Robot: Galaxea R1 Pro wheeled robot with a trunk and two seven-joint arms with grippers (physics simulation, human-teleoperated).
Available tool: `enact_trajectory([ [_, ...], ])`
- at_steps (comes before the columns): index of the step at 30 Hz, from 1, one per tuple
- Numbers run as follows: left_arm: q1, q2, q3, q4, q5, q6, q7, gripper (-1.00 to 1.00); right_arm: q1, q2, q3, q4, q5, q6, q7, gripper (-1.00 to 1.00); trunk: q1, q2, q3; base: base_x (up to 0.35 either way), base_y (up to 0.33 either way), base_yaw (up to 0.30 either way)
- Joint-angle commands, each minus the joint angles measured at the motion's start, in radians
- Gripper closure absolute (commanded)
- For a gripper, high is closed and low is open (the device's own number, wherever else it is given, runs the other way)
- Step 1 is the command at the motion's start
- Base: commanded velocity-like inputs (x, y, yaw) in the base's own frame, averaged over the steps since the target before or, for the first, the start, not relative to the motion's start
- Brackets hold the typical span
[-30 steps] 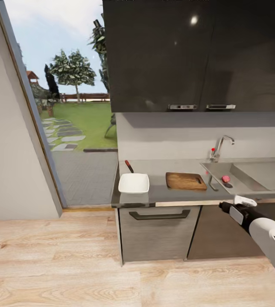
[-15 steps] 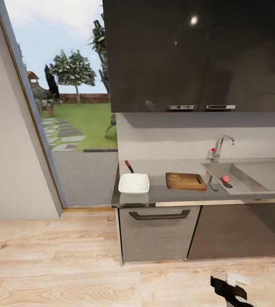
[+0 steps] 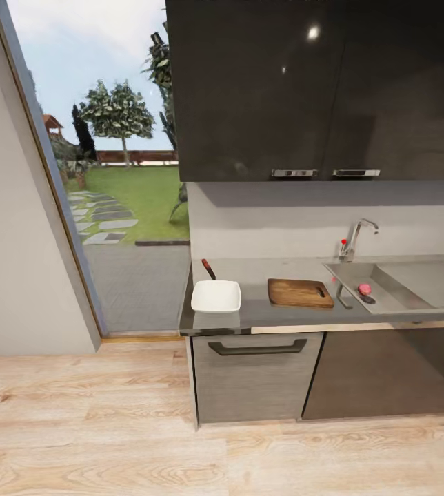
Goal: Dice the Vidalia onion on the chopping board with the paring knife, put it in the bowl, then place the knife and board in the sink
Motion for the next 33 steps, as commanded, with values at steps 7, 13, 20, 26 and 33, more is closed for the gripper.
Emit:
enact_trajectory([
  [7, -0.021, 0.015, 0.001, -0.002, 0.002, -0.003, 0.001, -1.0, 0.069, -0.009, 0.005, -0.012, -0.002, -0.039, 0.034, -1.0, 0.001, -0.002, -0.001, 0.0, 0.0, 0.0],
  [13, -0.029, 0.017, 0.003, -0.002, 0.003, -0.001, 0.001, -1.0, 0.079, -0.048, 0.003, -0.271, 0.001, -0.038, 0.031, -1.0, 0.001, -0.002, -0.001, 0.0, 0.0, 0.0],
  [20, -0.03, 0.016, 0.003, -0.003, 0.003, -0.001, 0.001, -1.0, 0.078, -0.052, 0.003, -0.488, 0.046, 0.058, -0.04, -1.0, 0.001, -0.002, -0.001, 0.0, 0.0, 0.0],
  [26, -0.03, 0.018, 0.003, 0.003, 0.003, -0.005, 0.001, -1.0, 0.078, -0.051, 0.003, -0.478, 0.058, 0.062, -0.045, -1.0, 0.001, -0.002, -0.001, 0.0, 0.0, 0.0],
  [33, -0.03, 0.02, 0.003, 0.005, 0.003, -0.007, 0.001, -1.0, 0.078, -0.048, 0.003, -0.476, 0.06, 0.057, -0.046, -1.0, 0.001, -0.002, -0.001, 0.0, 0.0, 0.0],
])
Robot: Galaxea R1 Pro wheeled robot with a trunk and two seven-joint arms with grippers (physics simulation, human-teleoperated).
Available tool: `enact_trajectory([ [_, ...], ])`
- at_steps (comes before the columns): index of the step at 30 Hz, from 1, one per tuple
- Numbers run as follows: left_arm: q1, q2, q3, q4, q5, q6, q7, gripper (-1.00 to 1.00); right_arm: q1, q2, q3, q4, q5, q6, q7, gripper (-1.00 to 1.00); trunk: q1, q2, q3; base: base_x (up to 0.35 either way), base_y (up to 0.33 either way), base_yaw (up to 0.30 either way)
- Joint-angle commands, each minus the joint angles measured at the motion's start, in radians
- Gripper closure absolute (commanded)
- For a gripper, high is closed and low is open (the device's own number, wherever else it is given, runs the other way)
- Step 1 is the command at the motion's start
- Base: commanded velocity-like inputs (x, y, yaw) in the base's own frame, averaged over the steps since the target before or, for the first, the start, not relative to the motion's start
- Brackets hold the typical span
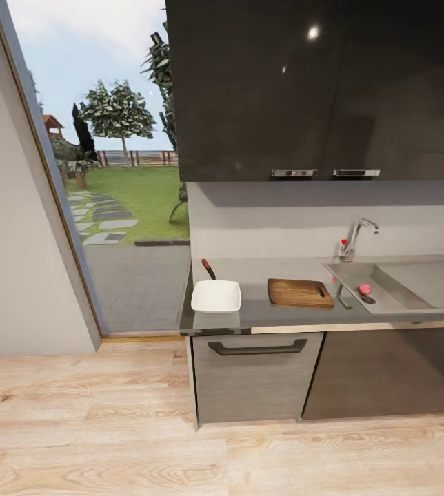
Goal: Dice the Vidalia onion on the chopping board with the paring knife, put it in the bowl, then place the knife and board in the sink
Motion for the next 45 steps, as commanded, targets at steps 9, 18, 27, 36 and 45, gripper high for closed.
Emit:
enact_trajectory([
  [9, 0.0, -0.001, 0.001, 0.011, 0.001, -0.001, -0.001, -1.0, 0.0, 0.001, 0.005, 0.0, -0.006, -0.002, -0.004, -1.0, 0.001, -0.002, -0.002, 0.0, -0.114, 0.0],
  [18, 0.0, -0.001, 0.001, 0.015, 0.001, -0.001, -0.002, -1.0, 0.0, 0.004, 0.005, 0.001, -0.006, -0.002, -0.006, -1.0, 0.001, -0.002, -0.002, 0.0, -0.304, 0.0],
  [27, 0.0, -0.001, 0.001, 0.015, 0.001, -0.001, -0.002, -1.0, 0.0, 0.007, 0.006, 0.001, -0.006, -0.002, -0.006, -1.0, 0.001, -0.002, -0.002, 0.0, -0.319, 0.0],
  [36, 0.0, -0.001, 0.001, 0.014, 0.001, -0.001, -0.002, -1.0, 0.0, 0.007, 0.006, 0.001, -0.006, -0.001, -0.006, -1.0, 0.001, -0.002, -0.002, 0.0, -0.32, 0.0],
  [45, 0.0, 0.0, 0.001, 0.014, 0.001, -0.002, -0.002, -1.0, 0.0, 0.007, 0.006, 0.001, -0.006, -0.002, -0.006, -1.0, 0.001, -0.002, -0.002, 0.0, -0.32, 0.0],
])
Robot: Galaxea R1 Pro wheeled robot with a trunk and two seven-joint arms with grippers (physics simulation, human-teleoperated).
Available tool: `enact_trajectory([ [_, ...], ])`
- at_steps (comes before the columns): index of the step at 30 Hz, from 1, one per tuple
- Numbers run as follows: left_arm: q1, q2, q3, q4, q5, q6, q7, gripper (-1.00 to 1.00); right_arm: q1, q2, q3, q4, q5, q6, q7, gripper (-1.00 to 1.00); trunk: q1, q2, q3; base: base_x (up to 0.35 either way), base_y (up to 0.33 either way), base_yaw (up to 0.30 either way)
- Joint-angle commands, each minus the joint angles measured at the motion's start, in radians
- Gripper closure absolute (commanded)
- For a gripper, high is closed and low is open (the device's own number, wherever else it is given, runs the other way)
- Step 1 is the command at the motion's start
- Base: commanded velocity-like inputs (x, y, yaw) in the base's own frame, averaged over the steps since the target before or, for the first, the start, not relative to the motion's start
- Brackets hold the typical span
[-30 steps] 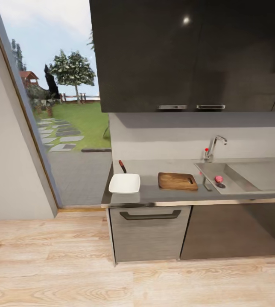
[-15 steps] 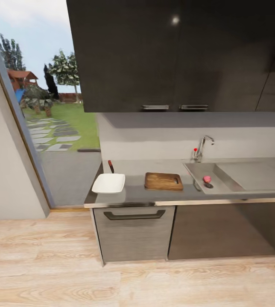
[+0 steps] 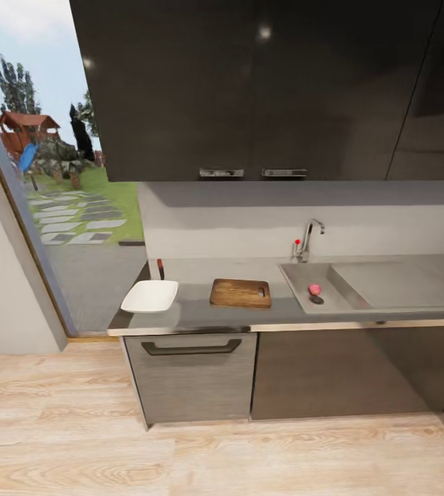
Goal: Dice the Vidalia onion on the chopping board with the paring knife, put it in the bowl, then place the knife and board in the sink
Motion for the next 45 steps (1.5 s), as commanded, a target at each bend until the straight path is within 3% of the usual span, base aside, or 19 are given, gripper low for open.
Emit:
enact_trajectory([
  [1, 0.0, 0.0, 0.001, -0.002, 0.001, -0.001, 0.0, -1.0, 0.0, -0.001, 0.005, -0.001, -0.006, -0.001, -0.003, -1.0, 0.001, -0.002, -0.002, 0.0, -0.32, 0.0],
  [29, 0.0, 0.0, 0.001, -0.001, -0.001, -0.001, 0.0, -1.0, 0.0, -0.001, 0.005, -0.001, -0.006, -0.003, -0.003, -1.0, 0.001, -0.002, -0.002, 0.0, -0.32, 0.001],
  [45, 0.0, 0.0, 0.001, -0.001, -0.001, -0.001, 0.0, -1.0, 0.0, -0.001, 0.005, -0.001, -0.006, -0.003, -0.003, -1.0, 0.001, -0.002, -0.002, 0.0, -0.32, 0.14],
])
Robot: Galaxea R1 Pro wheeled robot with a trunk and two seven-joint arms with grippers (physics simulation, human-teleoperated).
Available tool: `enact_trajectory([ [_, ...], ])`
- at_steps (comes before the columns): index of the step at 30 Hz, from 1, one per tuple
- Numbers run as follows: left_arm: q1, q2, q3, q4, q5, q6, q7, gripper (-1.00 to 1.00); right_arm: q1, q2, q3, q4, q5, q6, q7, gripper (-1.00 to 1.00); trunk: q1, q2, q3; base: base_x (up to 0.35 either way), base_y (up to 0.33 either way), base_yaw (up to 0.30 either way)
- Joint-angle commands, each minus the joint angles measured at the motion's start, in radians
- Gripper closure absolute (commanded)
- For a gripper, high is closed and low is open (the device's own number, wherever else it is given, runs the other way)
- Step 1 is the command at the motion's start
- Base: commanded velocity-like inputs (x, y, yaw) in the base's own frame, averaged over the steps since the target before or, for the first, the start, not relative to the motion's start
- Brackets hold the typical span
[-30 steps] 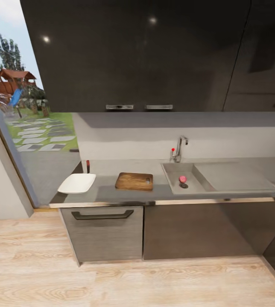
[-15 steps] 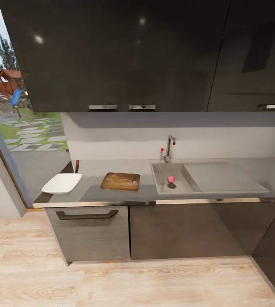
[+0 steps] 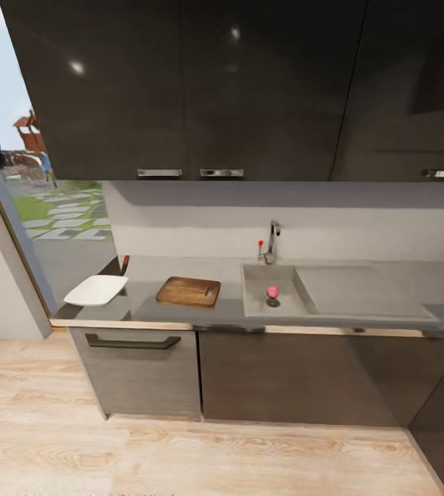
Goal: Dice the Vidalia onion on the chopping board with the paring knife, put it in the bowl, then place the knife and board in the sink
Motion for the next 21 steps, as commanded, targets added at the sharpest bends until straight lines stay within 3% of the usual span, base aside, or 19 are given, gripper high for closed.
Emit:
enact_trajectory([
  [1, 0.0, 0.0, 0.001, -0.002, 0.001, -0.001, 0.0, -1.0, 0.0, -0.001, 0.005, -0.001, -0.006, -0.001, -0.003, -1.0, 0.001, -0.002, -0.002, 0.0, -0.32, 0.164],
  [12, 0.0, 0.0, 0.001, -0.001, 0.001, -0.001, -0.001, -1.0, 0.0, -0.001, 0.005, -0.001, -0.006, -0.001, -0.003, -1.0, 0.001, -0.002, -0.002, 0.0, -0.32, 0.161],
  [21, 0.0, 0.0, 0.001, -0.001, 0.001, -0.001, -0.001, -1.0, 0.0, -0.001, 0.005, -0.001, -0.006, -0.001, -0.003, -1.0, 0.001, -0.002, -0.002, 0.0, -0.32, 0.033],
])
